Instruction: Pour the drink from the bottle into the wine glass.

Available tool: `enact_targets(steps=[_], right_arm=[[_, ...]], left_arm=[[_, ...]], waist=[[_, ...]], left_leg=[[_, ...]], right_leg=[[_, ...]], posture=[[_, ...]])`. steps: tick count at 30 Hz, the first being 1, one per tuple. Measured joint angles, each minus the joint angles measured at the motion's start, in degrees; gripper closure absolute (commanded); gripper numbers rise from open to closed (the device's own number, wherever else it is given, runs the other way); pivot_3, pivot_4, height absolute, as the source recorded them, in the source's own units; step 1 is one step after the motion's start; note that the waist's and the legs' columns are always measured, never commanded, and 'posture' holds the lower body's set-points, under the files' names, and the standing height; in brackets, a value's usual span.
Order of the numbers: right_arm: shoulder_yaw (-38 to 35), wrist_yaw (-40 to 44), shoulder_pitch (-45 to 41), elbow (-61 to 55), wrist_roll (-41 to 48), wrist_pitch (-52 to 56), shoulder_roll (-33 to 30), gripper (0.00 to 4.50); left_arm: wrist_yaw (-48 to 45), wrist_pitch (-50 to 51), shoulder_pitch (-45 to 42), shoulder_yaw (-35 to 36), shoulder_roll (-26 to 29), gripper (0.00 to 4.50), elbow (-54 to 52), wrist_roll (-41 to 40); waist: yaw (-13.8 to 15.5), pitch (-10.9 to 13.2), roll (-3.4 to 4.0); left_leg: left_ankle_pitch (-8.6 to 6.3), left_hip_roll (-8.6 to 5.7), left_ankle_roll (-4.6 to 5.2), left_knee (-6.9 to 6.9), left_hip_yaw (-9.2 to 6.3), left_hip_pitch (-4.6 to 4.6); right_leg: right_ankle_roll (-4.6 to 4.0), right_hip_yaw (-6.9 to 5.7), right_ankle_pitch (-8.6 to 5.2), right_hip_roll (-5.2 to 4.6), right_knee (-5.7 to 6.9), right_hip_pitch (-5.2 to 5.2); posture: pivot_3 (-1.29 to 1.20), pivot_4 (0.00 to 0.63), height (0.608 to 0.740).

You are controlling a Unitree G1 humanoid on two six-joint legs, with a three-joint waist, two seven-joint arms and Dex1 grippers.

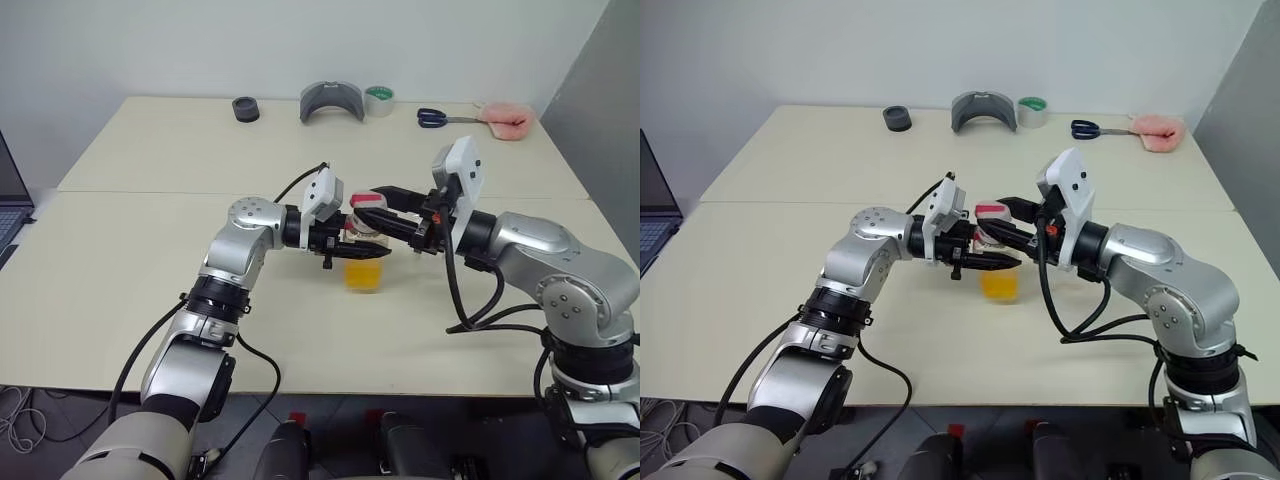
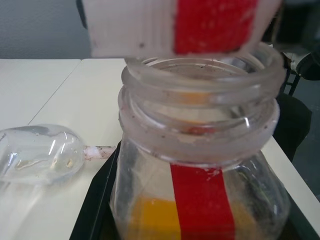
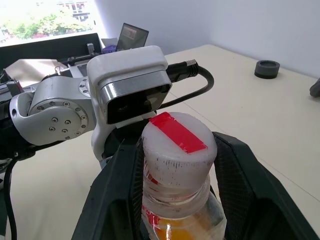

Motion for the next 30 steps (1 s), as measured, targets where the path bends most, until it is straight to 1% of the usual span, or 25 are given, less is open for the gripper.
enact_targets(steps=[4,7,10,12,16,17,21,24,29,30], right_arm=[[-0.3,-2.7,1.8,-1.4,-5.1,-4.8,0.2,2.80],[-4.8,-5.6,4.7,-1.9,-4.2,-5.7,3.0,2.80],[-8.2,-7.0,7.7,-3.0,-4.2,-6.0,1.7,2.80],[-11.3,-8.1,13.3,-4.0,-5.9,-6.8,0.2,2.80],[-16.7,-11.8,23.0,-2.4,-10.2,-9.4,0.6,2.80],[-17.9,-12.9,26.2,-1.7,-12.6,-11.6,0.5,2.80],[-19.0,-16.1,37.3,4.8,-20.9,-17.2,1.4,2.80],[-18.7,-16.6,40.3,7.7,-22.7,-17.8,3.3,1.79],[-18.7,-15.6,40.1,8.0,-22.5,-16.9,3.4,0.07],[-18.7,-15.0,39.9,8.0,-22.3,-16.4,3.1,0.00]], left_arm=[[0.1,0.0,0.1,0.0,0.1,2.76,-0.5,0.0],[0.2,0.2,0.8,0.0,0.2,2.76,-1.9,-0.1],[0.5,0.4,1.3,0.0,0.2,2.76,-2.2,-0.1],[1.4,0.6,1.8,0.2,0.4,2.76,-2.9,-0.1],[2.7,1.4,3.1,0.4,1.4,2.76,-3.8,-0.2],[3.1,1.6,3.2,0.5,1.4,2.76,-3.9,-0.3],[5.3,2.5,4.0,1.6,2.2,2.76,-4.5,-0.8],[7.4,3.4,5.0,2.6,2.7,2.76,-5.8,-0.9],[10.7,5.2,6.3,3.9,2.7,2.76,-8.7,-1.4],[11.6,5.4,6.4,4.4,2.8,2.76,-8.9,-1.4]], waist=[[0.0,0.0,0.00],[0.0,0.0,0.00],[0.1,0.0,0.00],[0.3,0.0,0.00],[0.6,0.0,0.01],[0.7,0.0,0.02],[0.6,0.0,0.03],[-0.1,0.0,0.06],[-0.2,0.0,0.06],[-0.1,0.0,0.06]], left_leg=[[0.00,0.00,0.00,0.00,0.00,0.00],[0.01,0.00,-0.01,0.00,0.01,-0.01],[0.00,-0.01,-0.01,0.00,0.01,0.00],[0.00,0.00,0.00,-0.03,0.01,-0.01],[0.00,-0.02,0.00,-0.01,0.07,-0.01],[0.00,-0.02,0.00,-0.02,0.08,0.01],[-0.01,0.00,0.01,-0.05,0.21,0.11],[-0.01,0.03,0.01,-0.07,0.32,0.28],[-0.01,0.04,0.01,-0.09,0.44,0.48],[-0.01,0.04,0.01,-0.08,0.45,0.47]], right_leg=[[0.00,0.00,0.00,0.00,-0.01,0.00],[0.00,0.02,0.00,-0.01,0.01,0.00],[0.00,0.02,0.00,-0.01,0.00,0.00],[0.00,0.02,0.00,-0.01,-0.03,0.01],[0.00,0.07,0.00,-0.01,0.01,0.00],[0.00,0.08,0.00,-0.01,0.01,0.00],[0.00,0.18,0.00,0.01,0.04,0.03],[0.01,0.30,-0.01,0.02,0.20,0.03],[0.00,0.42,-0.02,0.05,0.30,0.09],[0.01,0.43,-0.02,0.05,0.30,0.09]], posture=[[0.00,0.150,0.740],[0.00,0.150,0.740],[0.00,0.150,0.740],[0.00,0.150,0.740],[0.00,0.150,0.740],[0.00,0.150,0.740],[0.00,0.150,0.740],[0.00,0.150,0.740],[0.00,0.150,0.740],[0.00,0.150,0.740]])
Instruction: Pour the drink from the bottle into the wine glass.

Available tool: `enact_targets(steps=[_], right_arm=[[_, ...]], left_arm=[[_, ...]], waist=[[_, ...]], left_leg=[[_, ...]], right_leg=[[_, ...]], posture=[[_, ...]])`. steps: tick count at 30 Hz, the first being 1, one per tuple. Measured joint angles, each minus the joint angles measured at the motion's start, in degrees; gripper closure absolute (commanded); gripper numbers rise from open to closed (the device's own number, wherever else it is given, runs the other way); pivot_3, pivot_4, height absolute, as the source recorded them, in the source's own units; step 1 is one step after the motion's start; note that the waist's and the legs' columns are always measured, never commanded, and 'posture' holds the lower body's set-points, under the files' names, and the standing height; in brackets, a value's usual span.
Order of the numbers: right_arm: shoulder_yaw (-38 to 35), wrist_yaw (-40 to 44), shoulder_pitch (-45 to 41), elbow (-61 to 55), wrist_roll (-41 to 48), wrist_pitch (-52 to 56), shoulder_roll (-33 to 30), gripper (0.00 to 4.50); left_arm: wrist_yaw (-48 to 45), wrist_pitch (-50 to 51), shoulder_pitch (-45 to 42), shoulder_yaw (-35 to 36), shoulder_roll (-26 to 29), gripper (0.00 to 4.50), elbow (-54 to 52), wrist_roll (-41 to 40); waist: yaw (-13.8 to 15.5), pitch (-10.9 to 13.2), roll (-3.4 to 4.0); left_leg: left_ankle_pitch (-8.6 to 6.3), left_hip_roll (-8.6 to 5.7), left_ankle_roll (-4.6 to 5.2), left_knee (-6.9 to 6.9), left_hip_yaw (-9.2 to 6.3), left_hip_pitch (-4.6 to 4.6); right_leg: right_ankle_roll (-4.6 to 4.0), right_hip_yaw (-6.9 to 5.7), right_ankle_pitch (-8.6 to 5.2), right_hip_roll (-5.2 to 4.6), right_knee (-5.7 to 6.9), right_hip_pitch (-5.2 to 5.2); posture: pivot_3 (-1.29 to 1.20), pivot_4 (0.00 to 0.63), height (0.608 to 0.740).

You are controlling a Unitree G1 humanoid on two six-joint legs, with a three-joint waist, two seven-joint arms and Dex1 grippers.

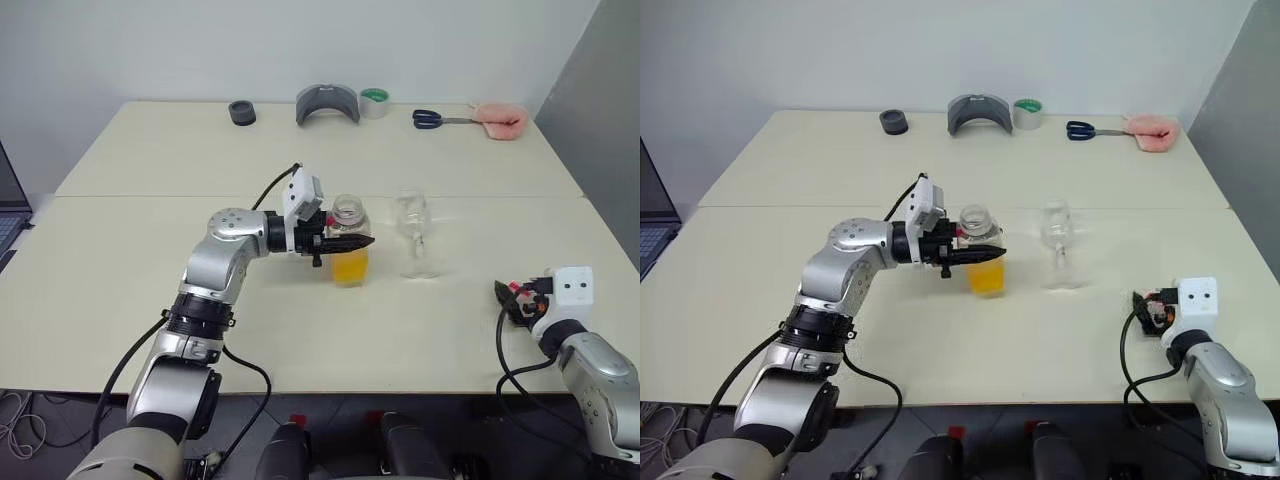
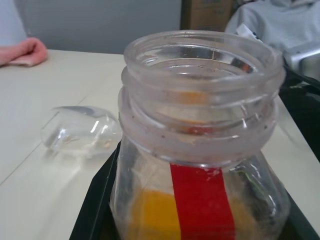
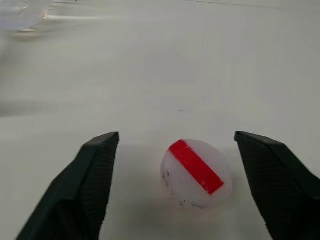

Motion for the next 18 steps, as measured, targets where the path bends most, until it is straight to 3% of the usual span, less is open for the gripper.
enact_targets(steps=[8,15,18], right_arm=[[3.8,12.0,-5.2,-9.1,6.0,2.7,-8.7,0.00],[16.7,16.7,-28.1,-11.9,13.3,8.0,-4.5,0.00],[22.4,17.9,-33.4,-9.2,12.9,8.5,-1.9,0.00]], left_arm=[[14.3,-1.3,-0.1,6.4,1.7,2.76,2.0,2.5],[33.3,-1.9,-2.1,13.5,3.8,2.76,13.5,6.2],[38.4,-3.3,-2.6,15.4,5.5,2.76,16.8,7.3]], waist=[[-0.3,0.0,0.00],[-0.1,0.1,-0.09],[0.4,0.0,-0.09]], left_leg=[[0.00,0.09,0.00,-0.02,0.04,0.10],[0.00,0.05,-0.01,0.00,-0.14,0.01],[0.02,-0.03,-0.05,0.01,-0.33,-0.20]], right_leg=[[0.01,0.05,-0.01,0.08,-0.01,0.02],[0.00,-0.14,0.00,0.03,-0.04,-0.02],[-0.01,-0.32,0.01,-0.07,-0.23,-0.02]], posture=[[0.00,0.150,0.740],[0.00,0.150,0.740],[0.00,0.150,0.740]])
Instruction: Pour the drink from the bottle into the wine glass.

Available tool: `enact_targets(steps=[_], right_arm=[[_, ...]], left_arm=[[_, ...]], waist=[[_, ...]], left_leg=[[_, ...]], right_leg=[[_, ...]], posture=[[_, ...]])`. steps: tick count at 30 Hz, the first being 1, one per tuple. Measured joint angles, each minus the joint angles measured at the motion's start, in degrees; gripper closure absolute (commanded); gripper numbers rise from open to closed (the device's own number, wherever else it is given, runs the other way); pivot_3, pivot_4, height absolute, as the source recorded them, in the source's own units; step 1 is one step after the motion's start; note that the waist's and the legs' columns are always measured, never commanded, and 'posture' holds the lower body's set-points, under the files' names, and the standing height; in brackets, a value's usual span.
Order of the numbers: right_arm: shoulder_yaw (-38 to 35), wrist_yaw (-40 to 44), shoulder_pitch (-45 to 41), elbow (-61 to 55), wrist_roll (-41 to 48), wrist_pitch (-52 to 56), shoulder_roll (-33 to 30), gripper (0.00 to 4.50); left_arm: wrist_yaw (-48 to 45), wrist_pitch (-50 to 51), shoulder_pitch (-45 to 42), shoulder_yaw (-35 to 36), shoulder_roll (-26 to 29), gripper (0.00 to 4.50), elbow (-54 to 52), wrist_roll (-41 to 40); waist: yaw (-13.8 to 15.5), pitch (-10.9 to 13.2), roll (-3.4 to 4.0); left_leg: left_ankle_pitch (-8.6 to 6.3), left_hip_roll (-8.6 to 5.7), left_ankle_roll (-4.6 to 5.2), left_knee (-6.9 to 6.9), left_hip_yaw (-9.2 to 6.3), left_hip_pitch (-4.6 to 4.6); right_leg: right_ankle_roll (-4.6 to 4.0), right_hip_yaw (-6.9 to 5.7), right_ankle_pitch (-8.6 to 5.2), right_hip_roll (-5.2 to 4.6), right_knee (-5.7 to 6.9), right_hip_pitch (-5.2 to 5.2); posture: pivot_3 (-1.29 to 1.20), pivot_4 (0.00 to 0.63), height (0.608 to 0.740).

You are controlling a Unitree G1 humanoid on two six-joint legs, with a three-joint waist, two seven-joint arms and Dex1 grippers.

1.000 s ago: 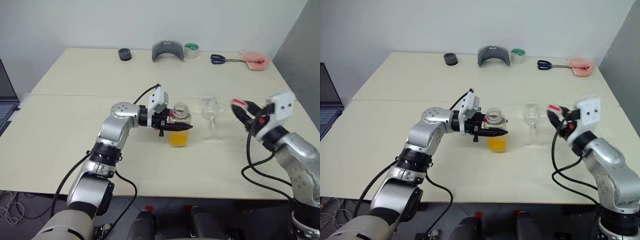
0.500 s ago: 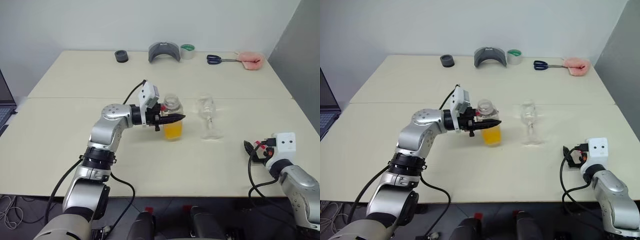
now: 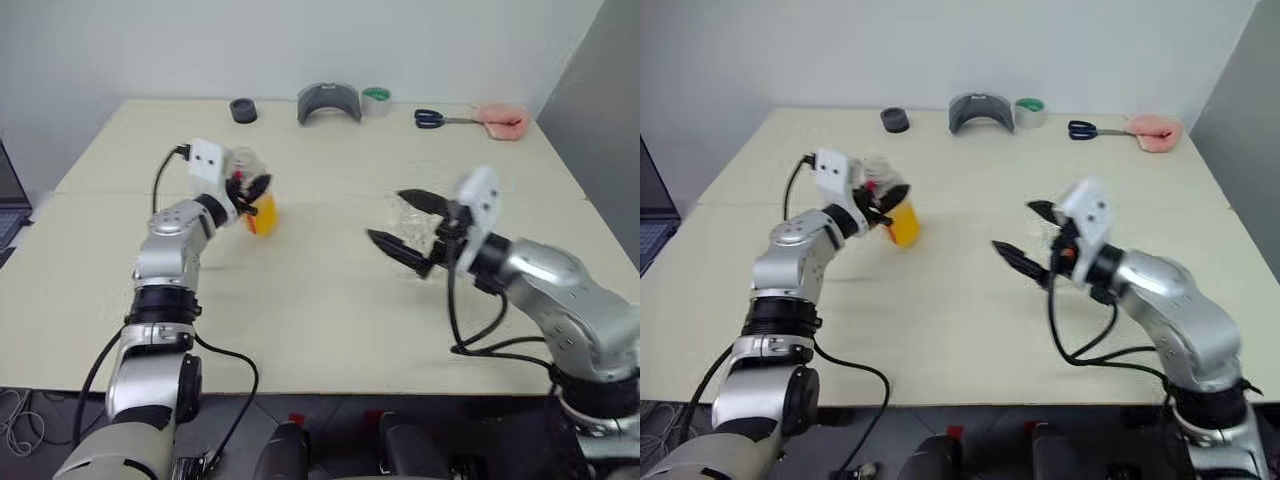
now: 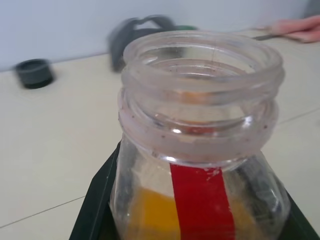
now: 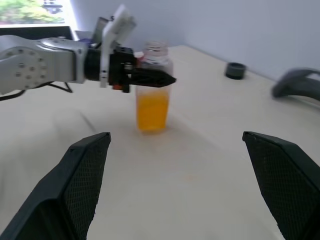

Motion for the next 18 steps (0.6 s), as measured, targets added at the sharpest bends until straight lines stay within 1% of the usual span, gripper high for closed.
enact_targets(steps=[3,6,10,13,15,18], right_arm=[[5.3,-0.1,-5.0,6.5,-3.1,-0.8,4.3,0.00],[9.1,1.0,-8.7,10.5,-5.3,-2.8,7.5,0.00],[12.3,3.5,-9.9,14.2,-7.8,-5.8,8.9,0.00],[12.7,4.6,-9.9,15.9,-8.5,-6.5,10.2,0.00],[12.6,5.0,-10.0,16.1,-8.3,-6.5,11.6,0.00],[12.6,5.4,-10.3,16.2,-8.4,-6.5,12.3,0.00]], left_arm=[[4.0,-1.3,-0.5,3.2,1.1,2.76,3.7,0.0],[5.9,-2.7,-0.8,4.4,1.8,2.76,6.2,0.1],[6.8,-4.6,-0.9,4.6,2.2,2.76,8.6,0.3],[7.5,-5.5,-1.6,4.7,2.2,2.76,10.3,0.3],[7.4,-6.4,-1.6,5.0,2.2,2.04,11.0,0.3],[7.3,-7.2,-1.5,5.1,2.2,1.16,12.0,0.2]], waist=[[0.2,0.0,0.00],[0.6,0.0,-0.01],[0.8,0.0,-0.02],[0.8,0.0,-0.01],[0.6,0.0,-0.01],[0.5,0.0,-0.01]], left_leg=[[0.08,-0.05,-0.14,0.09,-0.04,-0.19],[0.11,-0.06,-0.20,0.08,-0.14,-0.27],[0.12,-0.08,-0.21,0.09,-0.14,-0.33],[0.12,-0.05,-0.21,0.08,-0.13,-0.28],[0.12,-0.03,-0.21,0.07,-0.14,-0.26],[0.12,-0.04,-0.21,0.08,-0.13,-0.25]], right_leg=[[0.05,-0.03,0.04,-0.05,-0.07,-0.08],[0.04,-0.13,0.04,-0.06,-0.12,-0.10],[0.04,-0.14,0.05,-0.10,-0.13,-0.14],[0.04,-0.13,0.05,-0.07,-0.08,-0.14],[0.04,-0.13,0.05,-0.05,-0.03,-0.14],[0.03,-0.13,0.05,-0.05,-0.02,-0.14]], posture=[[0.00,0.150,0.740],[0.00,0.150,0.740],[0.00,0.150,0.740],[0.00,0.150,0.740],[0.00,0.150,0.740],[0.00,0.150,0.740]])
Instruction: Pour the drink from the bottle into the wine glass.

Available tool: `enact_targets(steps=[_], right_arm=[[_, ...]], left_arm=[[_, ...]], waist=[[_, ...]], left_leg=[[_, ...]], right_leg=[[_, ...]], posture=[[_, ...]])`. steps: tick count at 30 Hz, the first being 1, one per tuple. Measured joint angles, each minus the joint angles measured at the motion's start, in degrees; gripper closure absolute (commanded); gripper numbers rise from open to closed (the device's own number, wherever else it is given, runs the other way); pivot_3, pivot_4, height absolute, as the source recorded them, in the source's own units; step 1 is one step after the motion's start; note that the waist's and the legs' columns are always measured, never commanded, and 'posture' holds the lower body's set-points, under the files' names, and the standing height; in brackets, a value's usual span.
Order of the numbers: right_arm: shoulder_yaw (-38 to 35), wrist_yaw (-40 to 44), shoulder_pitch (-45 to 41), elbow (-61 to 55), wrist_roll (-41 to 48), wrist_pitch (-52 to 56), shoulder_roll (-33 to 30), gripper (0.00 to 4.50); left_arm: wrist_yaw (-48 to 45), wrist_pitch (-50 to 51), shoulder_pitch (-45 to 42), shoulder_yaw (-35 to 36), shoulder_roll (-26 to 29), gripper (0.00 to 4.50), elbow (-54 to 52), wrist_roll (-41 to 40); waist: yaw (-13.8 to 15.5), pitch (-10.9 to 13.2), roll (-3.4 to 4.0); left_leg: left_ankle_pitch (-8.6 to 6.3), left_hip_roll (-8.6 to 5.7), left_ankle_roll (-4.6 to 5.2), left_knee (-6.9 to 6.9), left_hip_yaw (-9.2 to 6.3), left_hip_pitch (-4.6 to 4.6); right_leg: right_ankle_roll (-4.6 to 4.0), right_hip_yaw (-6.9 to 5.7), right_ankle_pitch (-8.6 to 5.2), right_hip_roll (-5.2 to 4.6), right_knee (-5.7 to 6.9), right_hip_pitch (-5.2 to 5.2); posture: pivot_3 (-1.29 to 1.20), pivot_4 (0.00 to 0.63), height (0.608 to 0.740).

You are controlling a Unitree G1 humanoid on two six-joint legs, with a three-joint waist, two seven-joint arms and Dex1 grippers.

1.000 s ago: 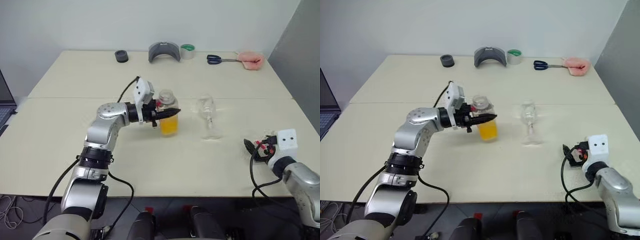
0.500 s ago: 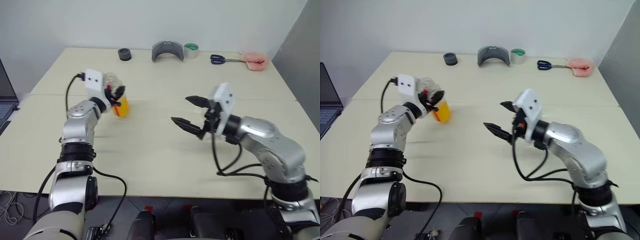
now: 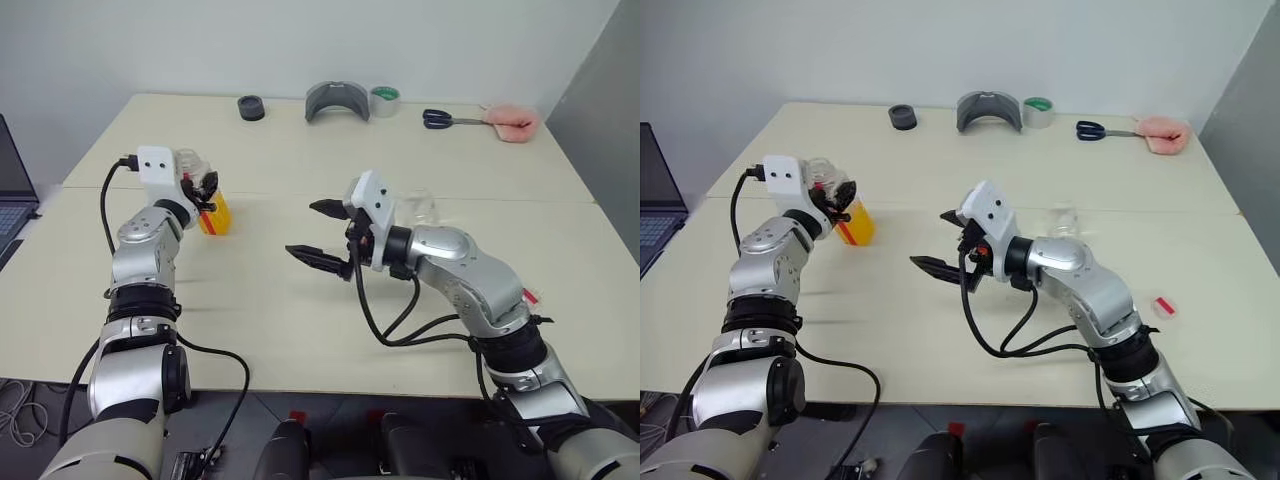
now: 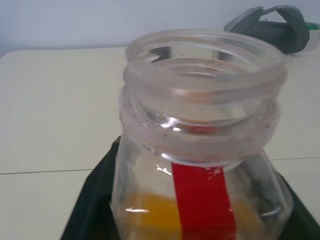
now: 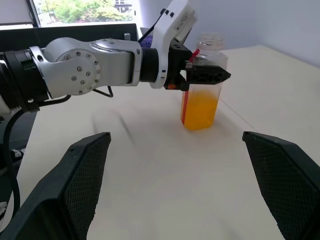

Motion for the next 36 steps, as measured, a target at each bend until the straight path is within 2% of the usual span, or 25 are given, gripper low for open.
enact_targets(steps=[4,9,19,25,31,34,36], right_arm=[[-0.3,0.0,0.0,0.0,0.0,0.0,0.3,0.00],[-0.3,0.0,0.1,0.0,-0.2,0.1,0.5,0.00],[-0.3,0.0,1.6,-0.2,-2.1,0.0,-0.5,0.00],[-0.6,-0.8,5.8,-2.3,-3.5,0.9,-2.6,0.00],[-10.0,-6.3,9.6,-8.8,-0.7,7.8,-3.4,0.00],[-16.1,-8.7,9.4,-9.9,1.3,12.1,-5.2,0.00],[-20.1,-9.6,7.4,-8.6,3.4,17.9,-8.0,0.00]], left_arm=[[-1.1,0.0,1.6,0.0,0.0,0.04,0.1,-0.5],[-1.0,-0.7,3.6,0.0,0.0,0.04,-0.3,-0.4],[1.7,-1.3,13.7,-0.1,-2.3,0.04,-7.5,0.0],[3.9,-1.0,22.7,-0.5,-3.8,0.04,-18.8,0.4],[2.9,-0.4,39.6,-2.3,-3.5,0.04,-36.7,2.3],[-0.1,1.2,44.0,-3.9,-2.9,0.04,-43.8,1.7],[-5.8,4.5,45.1,-5.9,-2.3,0.04,-49.0,-2.6]], waist=[[-0.2,0.0,0.00],[-0.4,0.0,0.00],[-0.7,0.0,-0.01],[-0.7,0.0,-0.02],[-0.5,0.0,-0.01],[0.0,0.0,-0.01],[0.4,0.0,-0.01]], left_leg=[[0.00,0.00,0.00,-0.01,-0.01,-0.03],[0.00,0.01,0.00,-0.01,0.01,-0.02],[-0.01,0.01,0.02,0.01,0.06,-0.05],[-0.01,0.03,0.01,-0.02,0.08,-0.06],[-0.11,0.09,0.19,-0.02,0.11,-0.05],[-0.13,0.06,0.22,-0.02,0.16,-0.04],[-0.13,0.04,0.23,0.00,0.23,-0.06]], right_leg=[[0.00,0.00,0.00,0.00,0.00,-0.05],[-0.01,0.03,0.00,0.00,0.04,-0.07],[-0.01,0.12,0.00,-0.02,0.28,-0.24],[-0.01,0.20,0.00,-0.06,0.26,-0.27],[-0.02,0.26,0.00,-0.15,0.36,-0.31],[-0.02,0.21,0.00,-0.04,0.33,-0.26],[-0.02,0.24,0.00,-0.05,0.32,-0.26]], posture=[[0.00,0.150,0.740],[0.00,0.150,0.740],[0.00,0.150,0.740],[0.00,0.150,0.740],[0.00,0.150,0.740],[0.00,0.150,0.740],[0.00,0.150,0.740]])
